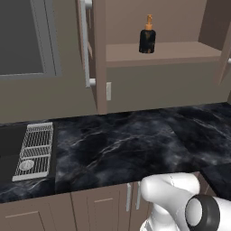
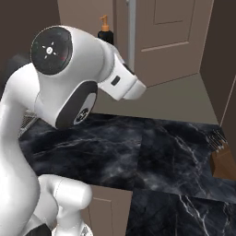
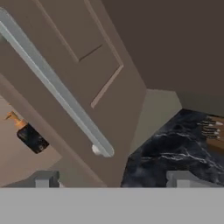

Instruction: Open the cabinet. Pick the soap dispenser and place it next to the sink. Then close the cabinet.

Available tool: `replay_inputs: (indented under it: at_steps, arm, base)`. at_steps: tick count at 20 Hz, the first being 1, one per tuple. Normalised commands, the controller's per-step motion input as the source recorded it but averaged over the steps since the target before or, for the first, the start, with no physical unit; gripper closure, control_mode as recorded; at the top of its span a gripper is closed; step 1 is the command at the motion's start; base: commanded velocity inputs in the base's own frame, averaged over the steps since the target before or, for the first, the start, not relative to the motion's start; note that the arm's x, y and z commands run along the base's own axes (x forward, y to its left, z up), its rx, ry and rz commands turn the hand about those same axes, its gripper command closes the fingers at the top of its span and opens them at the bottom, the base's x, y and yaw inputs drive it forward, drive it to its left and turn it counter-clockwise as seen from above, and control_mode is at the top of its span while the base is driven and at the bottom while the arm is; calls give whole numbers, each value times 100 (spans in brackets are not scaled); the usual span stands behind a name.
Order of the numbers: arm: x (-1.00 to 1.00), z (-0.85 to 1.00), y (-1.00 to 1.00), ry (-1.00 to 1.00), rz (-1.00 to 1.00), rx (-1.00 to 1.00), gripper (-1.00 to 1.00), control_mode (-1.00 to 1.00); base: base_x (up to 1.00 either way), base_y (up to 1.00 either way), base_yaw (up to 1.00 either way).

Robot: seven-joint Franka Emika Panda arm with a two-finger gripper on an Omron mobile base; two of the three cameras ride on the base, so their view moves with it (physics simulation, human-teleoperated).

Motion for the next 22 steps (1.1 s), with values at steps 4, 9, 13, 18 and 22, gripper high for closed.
replay_inputs:
  at_steps: [4,9,13,18,22]
  arm:
    - [-74,0,83,0,16,-7,-100,-100]
    - [-60,16,93,1,22,-12,-100,-100]
    - [-4,20,82,0,11,-23,-100,-100]
    - [0,1,62,0,9,-37,-100,-100]
    - [43,-3,44,1,8,-48,-100,-100]
  base:
    - [0,0,0]
    - [0,0,0]
    - [0,0,0]
    - [0,0,0]
    - [0,0,0]
